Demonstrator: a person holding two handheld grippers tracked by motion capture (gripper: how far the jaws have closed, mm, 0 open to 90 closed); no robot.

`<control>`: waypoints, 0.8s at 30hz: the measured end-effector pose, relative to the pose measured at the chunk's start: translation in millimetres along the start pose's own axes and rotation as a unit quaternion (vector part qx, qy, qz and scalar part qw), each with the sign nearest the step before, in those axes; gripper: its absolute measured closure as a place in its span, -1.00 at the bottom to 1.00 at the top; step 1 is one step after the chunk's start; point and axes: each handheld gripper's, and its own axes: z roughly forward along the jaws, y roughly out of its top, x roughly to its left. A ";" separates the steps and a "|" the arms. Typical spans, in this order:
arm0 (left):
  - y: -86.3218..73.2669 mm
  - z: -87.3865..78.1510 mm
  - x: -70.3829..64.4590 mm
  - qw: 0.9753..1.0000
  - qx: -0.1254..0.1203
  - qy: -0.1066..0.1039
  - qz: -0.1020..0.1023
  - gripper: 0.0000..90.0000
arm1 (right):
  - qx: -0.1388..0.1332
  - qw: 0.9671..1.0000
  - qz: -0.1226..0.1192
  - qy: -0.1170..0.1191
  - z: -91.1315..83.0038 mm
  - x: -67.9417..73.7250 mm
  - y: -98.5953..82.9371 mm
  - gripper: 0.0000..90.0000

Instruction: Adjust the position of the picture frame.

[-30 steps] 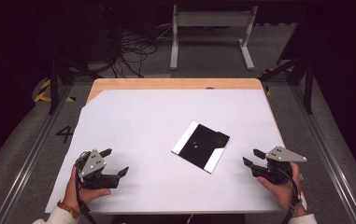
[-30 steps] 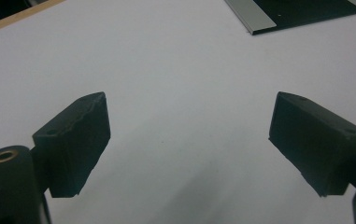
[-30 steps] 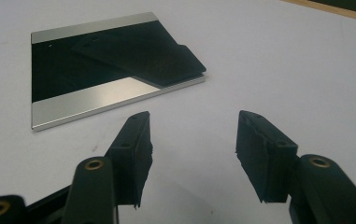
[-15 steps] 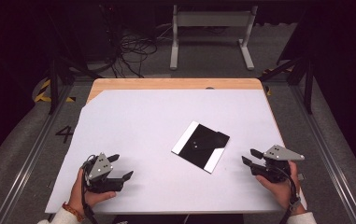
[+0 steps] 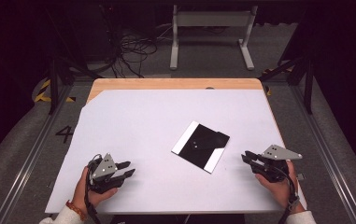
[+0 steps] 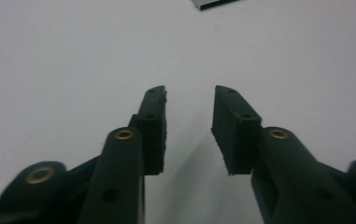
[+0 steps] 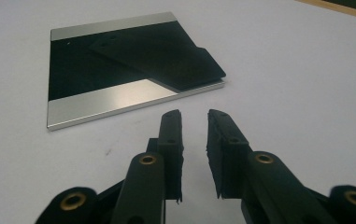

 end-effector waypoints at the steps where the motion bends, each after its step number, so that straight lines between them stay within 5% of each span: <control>1: 0.6 -0.1 -0.4 1.000 0.003 -0.001 0.004 0.68 | 0.000 1.000 -0.001 0.001 0.2 0.5 0.4 0.75; 5: 2.8 0.5 -1.7 1.000 0.000 -0.006 0.008 1.00 | 0.002 1.000 -0.008 0.003 1.3 2.2 2.2 0.89; 24: 28.6 35.5 -4.2 0.999 0.025 -0.037 0.009 0.98 | 0.015 1.000 -0.023 0.005 24.6 2.5 19.5 1.00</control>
